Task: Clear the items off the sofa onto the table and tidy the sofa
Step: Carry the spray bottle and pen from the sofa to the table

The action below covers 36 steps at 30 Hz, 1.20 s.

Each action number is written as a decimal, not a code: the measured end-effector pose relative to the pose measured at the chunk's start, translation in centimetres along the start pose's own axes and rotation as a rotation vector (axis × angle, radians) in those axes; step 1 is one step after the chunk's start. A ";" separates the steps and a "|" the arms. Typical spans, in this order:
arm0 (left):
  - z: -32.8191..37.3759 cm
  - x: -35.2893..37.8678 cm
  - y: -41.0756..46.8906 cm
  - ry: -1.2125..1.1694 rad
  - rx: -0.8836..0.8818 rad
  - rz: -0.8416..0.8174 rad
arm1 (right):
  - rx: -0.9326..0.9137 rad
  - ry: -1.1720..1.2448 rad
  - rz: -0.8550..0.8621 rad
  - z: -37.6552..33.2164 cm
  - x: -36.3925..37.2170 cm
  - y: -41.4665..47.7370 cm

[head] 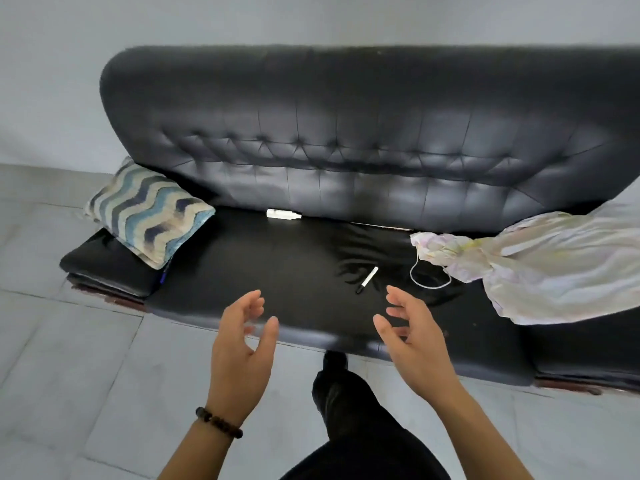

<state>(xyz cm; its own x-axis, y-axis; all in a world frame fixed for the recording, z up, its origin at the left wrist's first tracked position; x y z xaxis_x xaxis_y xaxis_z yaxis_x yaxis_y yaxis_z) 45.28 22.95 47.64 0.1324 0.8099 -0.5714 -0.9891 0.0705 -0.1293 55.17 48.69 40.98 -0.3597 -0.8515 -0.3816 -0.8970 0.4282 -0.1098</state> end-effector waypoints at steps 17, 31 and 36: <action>-11.4 16.9 26.4 0.071 -0.199 -0.353 | 0.414 -0.050 0.072 15.5 10.7 21.6; -36.0 39.2 50.0 0.625 0.095 -0.253 | 0.878 -0.523 0.412 47.1 21.3 30.0; -35.4 40.0 58.5 0.940 0.275 -0.092 | 0.712 -0.732 0.366 48.7 22.0 30.1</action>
<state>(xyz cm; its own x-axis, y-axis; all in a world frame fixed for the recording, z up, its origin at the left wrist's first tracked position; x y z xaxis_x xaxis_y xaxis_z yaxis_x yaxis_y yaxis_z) -5.02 38.87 -11.46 0.0895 0.0101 -0.9959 -0.9370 0.3398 -0.0807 32.74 57.56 -15.43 -0.1228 -0.3498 -0.9287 -0.3268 0.8979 -0.2950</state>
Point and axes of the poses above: each hand's wrist, its own y-axis towards the middle knuckle, its own x-axis out of the palm, z = x × y, the point moved 9 cm from there along y, towards the middle knuckle, and after that the axes turned 7 degrees about -x, right-handed, at the moved point
